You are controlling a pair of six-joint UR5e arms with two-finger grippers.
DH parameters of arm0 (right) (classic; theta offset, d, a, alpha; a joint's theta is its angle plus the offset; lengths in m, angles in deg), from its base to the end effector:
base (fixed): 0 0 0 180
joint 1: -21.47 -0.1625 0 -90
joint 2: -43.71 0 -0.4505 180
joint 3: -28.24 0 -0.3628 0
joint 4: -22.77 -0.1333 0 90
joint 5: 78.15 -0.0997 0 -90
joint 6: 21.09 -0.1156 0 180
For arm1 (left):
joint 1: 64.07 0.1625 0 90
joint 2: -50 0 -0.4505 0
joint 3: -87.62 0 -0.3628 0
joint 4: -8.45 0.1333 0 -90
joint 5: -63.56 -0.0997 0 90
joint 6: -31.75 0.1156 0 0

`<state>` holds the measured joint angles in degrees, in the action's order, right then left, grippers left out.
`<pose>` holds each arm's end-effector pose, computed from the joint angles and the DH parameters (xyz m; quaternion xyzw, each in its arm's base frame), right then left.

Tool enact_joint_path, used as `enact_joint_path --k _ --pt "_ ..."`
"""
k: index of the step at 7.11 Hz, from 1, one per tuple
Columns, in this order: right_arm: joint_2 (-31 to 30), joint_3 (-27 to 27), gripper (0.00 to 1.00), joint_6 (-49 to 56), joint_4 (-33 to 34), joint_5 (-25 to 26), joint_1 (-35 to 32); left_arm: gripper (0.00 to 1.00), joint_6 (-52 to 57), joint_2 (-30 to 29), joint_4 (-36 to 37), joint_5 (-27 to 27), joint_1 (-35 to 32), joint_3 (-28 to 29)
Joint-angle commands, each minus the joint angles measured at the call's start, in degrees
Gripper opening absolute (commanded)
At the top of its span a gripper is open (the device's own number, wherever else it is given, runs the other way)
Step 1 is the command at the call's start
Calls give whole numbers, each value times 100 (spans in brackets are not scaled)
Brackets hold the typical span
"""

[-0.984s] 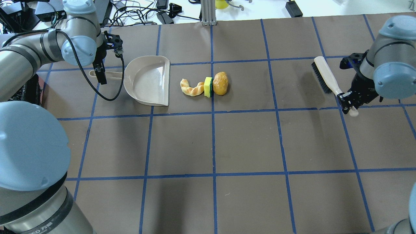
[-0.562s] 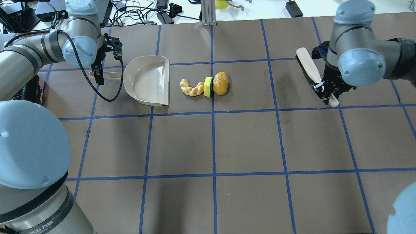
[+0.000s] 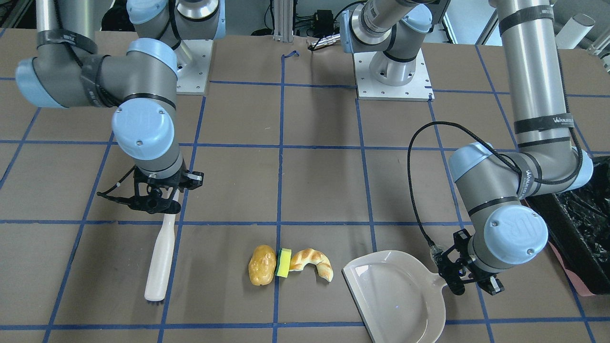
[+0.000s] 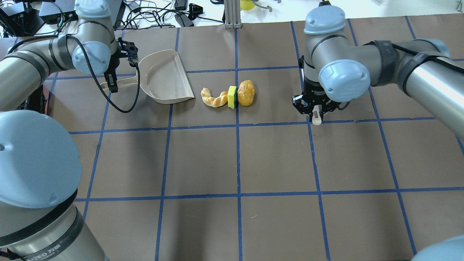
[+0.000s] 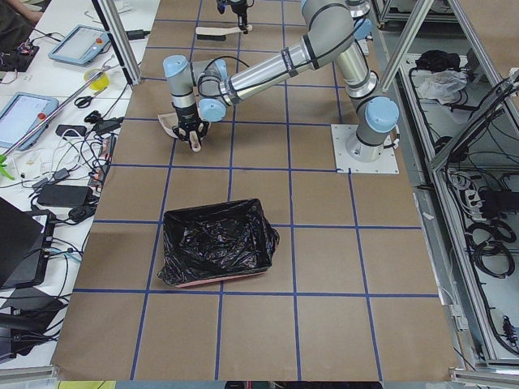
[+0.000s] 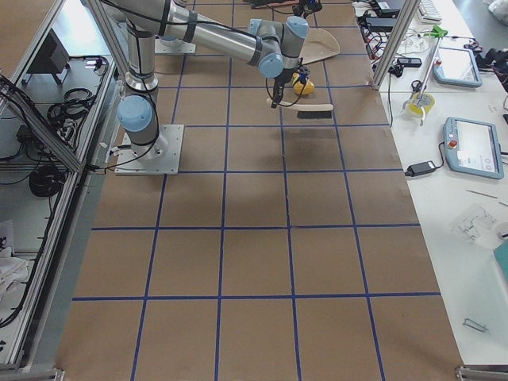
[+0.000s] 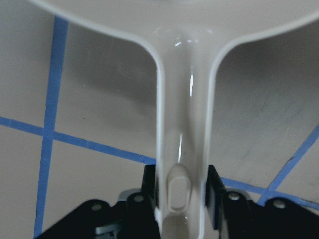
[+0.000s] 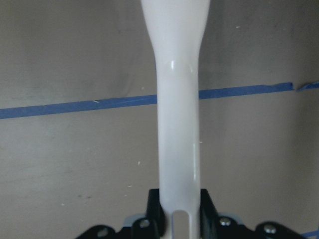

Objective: Sweep and dump trash into bin
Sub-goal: 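Carry the brush with the right gripper behind the croissant and fruit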

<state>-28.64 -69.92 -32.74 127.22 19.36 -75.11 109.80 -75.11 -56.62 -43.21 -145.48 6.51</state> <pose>0.1791 -0.5213 0.3018 -0.0374 -0.9923 -0.0872 0.0800 0.0030 -0.6890 0.2578 0.5649 0.8121 0.1081 0.0984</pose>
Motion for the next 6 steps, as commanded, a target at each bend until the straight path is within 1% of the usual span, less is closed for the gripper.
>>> enact_joint_path --k 1,2,3,4,5,6 --pt "264 200 1 -704 -4 -162 -519 10 44 -5 -14 -54 -51 244" --pt "283 201 1 -733 -13 -197 -625 7 114 -13 -40 -98 -86 227" --pt "283 209 1 -733 -74 -188 -626 2 402 -5 -84 -412 -130 210" --pt "283 227 1 -733 -118 -180 -635 0 700 -5 -84 -606 -139 175" --pt "265 244 1 -724 -179 -145 -626 0 799 4 -84 -565 -174 166" --pt "248 245 0 -724 -215 -136 -626 0 878 4 -76 -599 -374 166"
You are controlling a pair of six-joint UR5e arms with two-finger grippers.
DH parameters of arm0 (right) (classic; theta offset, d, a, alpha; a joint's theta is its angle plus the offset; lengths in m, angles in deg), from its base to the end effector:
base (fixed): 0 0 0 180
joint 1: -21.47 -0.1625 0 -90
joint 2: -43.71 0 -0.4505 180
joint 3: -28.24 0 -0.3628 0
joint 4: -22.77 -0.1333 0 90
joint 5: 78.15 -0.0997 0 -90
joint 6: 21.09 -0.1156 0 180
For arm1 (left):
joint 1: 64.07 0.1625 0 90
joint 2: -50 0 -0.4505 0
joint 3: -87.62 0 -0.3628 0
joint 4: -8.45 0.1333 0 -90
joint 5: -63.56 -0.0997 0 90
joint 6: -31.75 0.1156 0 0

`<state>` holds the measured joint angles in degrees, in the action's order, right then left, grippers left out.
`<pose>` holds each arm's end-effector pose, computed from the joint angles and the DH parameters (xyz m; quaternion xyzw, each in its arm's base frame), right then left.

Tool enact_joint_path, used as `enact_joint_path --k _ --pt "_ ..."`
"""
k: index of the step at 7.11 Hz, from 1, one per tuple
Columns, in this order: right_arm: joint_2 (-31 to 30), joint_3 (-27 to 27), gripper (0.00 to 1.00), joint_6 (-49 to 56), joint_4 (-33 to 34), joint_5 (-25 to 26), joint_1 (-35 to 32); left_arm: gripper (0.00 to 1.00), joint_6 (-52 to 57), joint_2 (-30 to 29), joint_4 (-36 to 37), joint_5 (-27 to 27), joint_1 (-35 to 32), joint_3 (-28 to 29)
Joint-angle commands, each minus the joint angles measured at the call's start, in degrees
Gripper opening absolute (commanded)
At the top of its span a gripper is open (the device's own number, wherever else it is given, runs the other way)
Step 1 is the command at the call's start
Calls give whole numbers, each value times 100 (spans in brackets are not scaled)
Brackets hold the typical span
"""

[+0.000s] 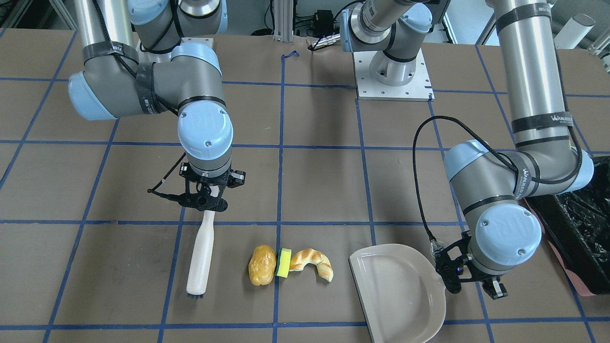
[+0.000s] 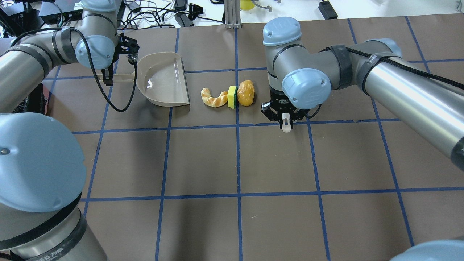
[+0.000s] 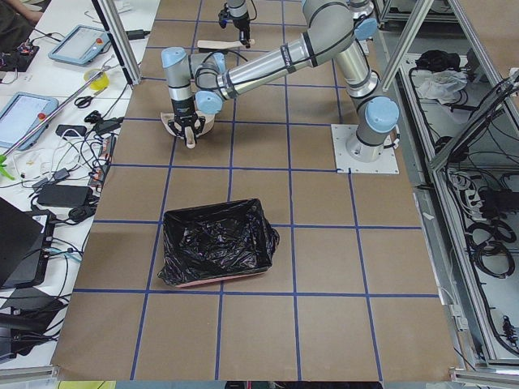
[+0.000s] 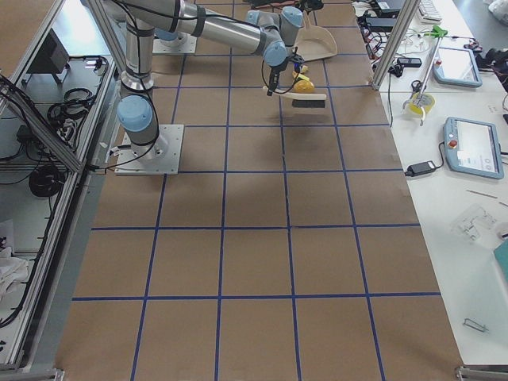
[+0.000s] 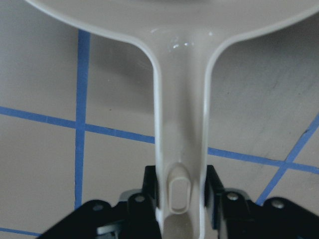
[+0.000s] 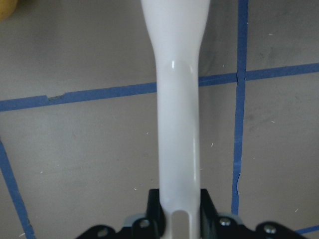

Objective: Sweep and dump trash into bin
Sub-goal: 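Carry the brush with the right gripper behind the croissant and fruit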

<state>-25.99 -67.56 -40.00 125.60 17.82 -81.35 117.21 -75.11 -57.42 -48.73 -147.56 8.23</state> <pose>0.2409 -0.5121 0.2906 -0.0467 -0.9909 -0.0969 0.0813 -0.0108 -0.6939 0.2730 0.6242 0.7569 0.1412 0.1320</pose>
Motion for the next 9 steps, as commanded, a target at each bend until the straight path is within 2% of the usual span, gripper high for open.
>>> enact_joint_path --k 1,4,8,9 --pt "-27 17 0 1 -62 19 -2 0 416 21 5 -47 -247 -16" --pt "-27 26 0 1 -53 -43 -2 0 796 74 57 -38 -247 -86" --pt "139 307 0 -34 -291 -139 -28 0 648 39 223 -47 -247 -138" --pt "271 386 0 -382 -308 -148 -72 0 656 117 372 -56 -239 -304"
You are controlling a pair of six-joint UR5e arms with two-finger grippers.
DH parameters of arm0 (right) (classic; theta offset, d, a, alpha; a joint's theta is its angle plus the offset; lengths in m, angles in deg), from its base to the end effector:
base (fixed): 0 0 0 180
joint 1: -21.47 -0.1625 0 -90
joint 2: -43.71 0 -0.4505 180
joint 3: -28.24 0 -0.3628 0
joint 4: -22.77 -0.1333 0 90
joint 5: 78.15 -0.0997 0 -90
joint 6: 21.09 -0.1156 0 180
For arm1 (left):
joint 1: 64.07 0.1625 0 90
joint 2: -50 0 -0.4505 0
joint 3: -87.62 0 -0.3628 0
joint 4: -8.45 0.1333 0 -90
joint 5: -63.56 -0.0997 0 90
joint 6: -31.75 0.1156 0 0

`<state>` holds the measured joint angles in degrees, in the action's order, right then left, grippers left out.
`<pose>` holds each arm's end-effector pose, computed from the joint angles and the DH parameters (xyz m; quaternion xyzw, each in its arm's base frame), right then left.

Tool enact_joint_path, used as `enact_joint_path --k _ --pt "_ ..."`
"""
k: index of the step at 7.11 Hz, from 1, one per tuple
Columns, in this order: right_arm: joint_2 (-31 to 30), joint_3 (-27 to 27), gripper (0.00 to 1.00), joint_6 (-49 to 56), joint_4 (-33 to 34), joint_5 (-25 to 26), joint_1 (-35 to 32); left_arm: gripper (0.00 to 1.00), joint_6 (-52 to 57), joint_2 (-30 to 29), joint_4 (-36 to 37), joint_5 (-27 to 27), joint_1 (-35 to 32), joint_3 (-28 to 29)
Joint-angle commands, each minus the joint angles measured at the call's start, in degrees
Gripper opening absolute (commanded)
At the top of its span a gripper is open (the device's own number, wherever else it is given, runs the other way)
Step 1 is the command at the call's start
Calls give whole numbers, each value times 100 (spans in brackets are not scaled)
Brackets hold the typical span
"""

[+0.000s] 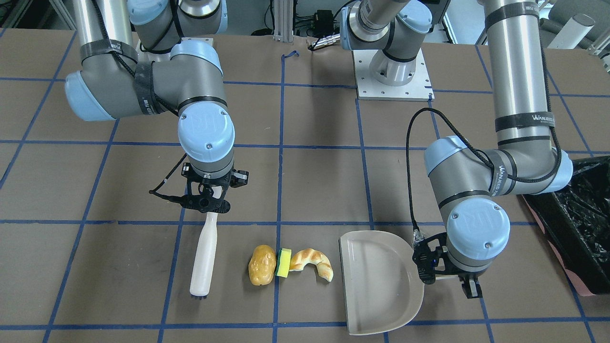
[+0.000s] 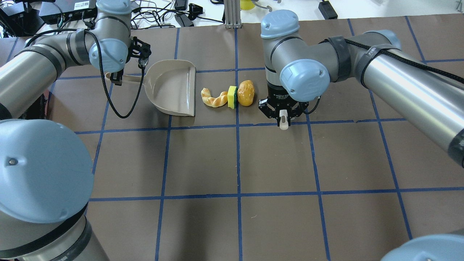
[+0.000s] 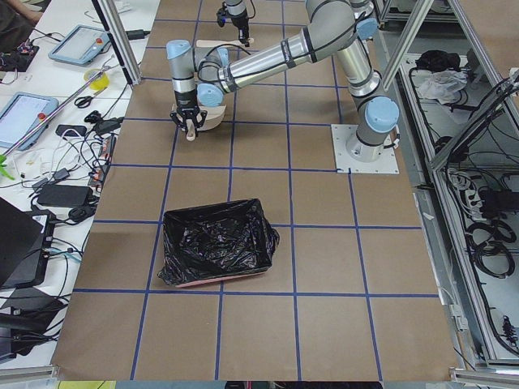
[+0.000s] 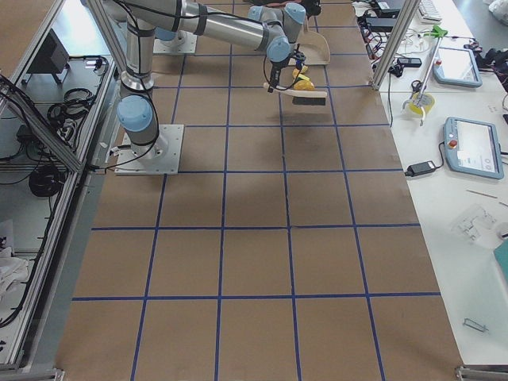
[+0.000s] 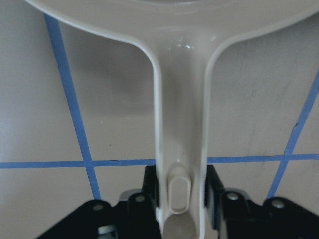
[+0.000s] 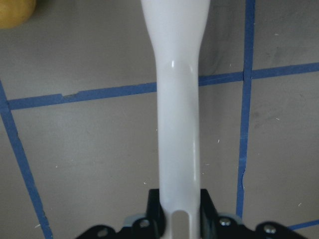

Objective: Sweep and dump trash into bin
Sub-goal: 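Carry the brush with the right gripper behind the croissant and fruit, then sweep the croissant and sponge toward the dustpan with the right gripper's brush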

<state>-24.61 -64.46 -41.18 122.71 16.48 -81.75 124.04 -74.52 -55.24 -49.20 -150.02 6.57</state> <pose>0.2498 -0.5214 0.2949 -0.0543 -0.9898 -0.1088 0.0744 -0.0401 -0.6882 0.2718 0.6815 0.7046 0.1428 0.1363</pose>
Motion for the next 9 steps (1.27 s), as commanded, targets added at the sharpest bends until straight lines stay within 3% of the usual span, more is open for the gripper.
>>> enact_joint_path --k 1,6,9 --pt "195 94 0 -537 -10 -345 -153 0 17 68 303 -35 8 -209" --pt "433 286 0 -1233 51 -480 -479 0 97 51 348 -193 -1 -218" --pt "696 612 0 -1707 270 -998 -646 0 105 24 357 -193 -10 -218"
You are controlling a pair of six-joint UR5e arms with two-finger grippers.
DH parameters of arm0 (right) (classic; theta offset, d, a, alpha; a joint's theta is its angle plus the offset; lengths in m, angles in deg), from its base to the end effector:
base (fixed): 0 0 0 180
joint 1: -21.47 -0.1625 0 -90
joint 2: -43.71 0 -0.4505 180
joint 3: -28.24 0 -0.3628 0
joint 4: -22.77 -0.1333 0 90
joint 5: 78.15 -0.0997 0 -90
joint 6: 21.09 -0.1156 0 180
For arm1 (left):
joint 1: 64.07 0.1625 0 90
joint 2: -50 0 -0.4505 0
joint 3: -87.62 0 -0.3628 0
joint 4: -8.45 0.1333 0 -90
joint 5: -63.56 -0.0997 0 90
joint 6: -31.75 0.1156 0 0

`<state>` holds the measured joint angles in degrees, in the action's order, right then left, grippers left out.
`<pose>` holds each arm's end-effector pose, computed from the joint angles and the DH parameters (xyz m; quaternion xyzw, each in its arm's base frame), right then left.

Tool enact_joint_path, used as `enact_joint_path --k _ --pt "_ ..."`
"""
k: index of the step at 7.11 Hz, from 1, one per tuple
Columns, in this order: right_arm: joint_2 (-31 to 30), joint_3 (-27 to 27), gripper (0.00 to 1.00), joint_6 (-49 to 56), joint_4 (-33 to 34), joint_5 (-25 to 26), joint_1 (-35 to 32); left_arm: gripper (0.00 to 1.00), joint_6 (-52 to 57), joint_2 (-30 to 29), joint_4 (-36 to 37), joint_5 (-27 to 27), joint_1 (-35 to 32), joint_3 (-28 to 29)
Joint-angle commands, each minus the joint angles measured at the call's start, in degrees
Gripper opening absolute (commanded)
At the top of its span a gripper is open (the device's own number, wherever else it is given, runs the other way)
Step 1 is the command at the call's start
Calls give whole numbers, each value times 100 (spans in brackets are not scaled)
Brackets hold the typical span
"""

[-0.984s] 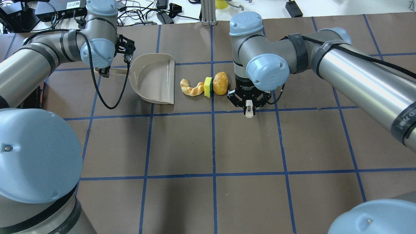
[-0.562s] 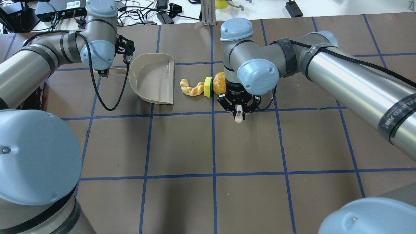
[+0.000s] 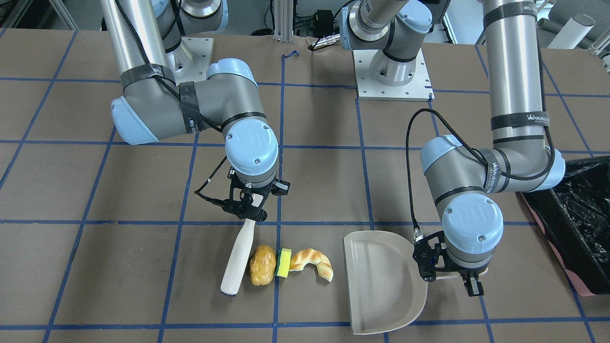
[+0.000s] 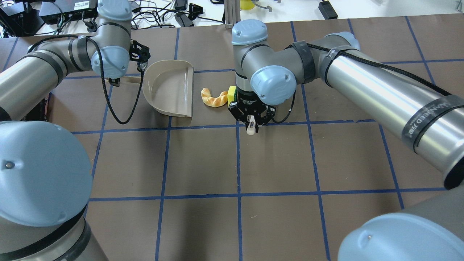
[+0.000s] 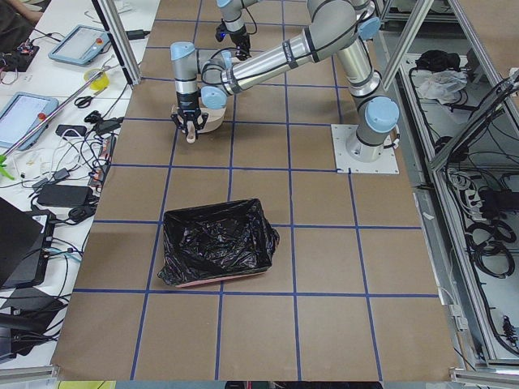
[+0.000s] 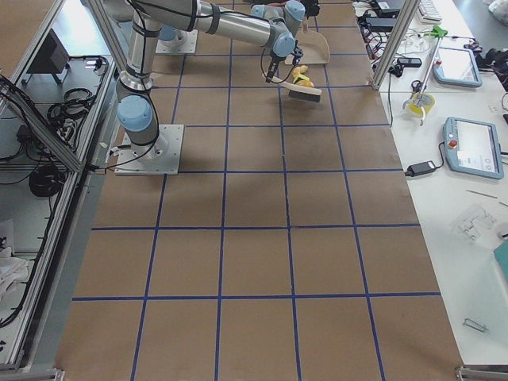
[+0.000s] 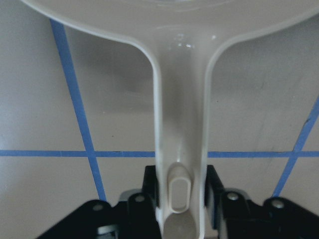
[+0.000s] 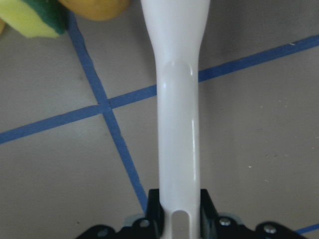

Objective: Sweep and dump trash into bin
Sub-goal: 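Sweep the croissant and sponge toward the dustpan with the right gripper's brush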

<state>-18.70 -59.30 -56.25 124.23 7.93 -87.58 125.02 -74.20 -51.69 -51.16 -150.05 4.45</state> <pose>0.3315 -0.5274 0.2721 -0.1431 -0.9820 -0.1214 0.0240 -0.0371 -0.6839 0.2677 0.6827 0.6983 0.1466 0.1573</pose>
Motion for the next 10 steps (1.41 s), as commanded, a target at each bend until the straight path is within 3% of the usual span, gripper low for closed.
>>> enact_joint_path --k 1,5,10 --pt "150 96 0 -263 258 -327 -90 0 7 -17 3 -6 -7 -6" --pt "729 867 0 -552 251 -416 -424 0 7 10 -15 -15 -7 -6" --pt "748 949 0 -835 532 -924 -802 0 7 10 -24 -24 -16 -24"
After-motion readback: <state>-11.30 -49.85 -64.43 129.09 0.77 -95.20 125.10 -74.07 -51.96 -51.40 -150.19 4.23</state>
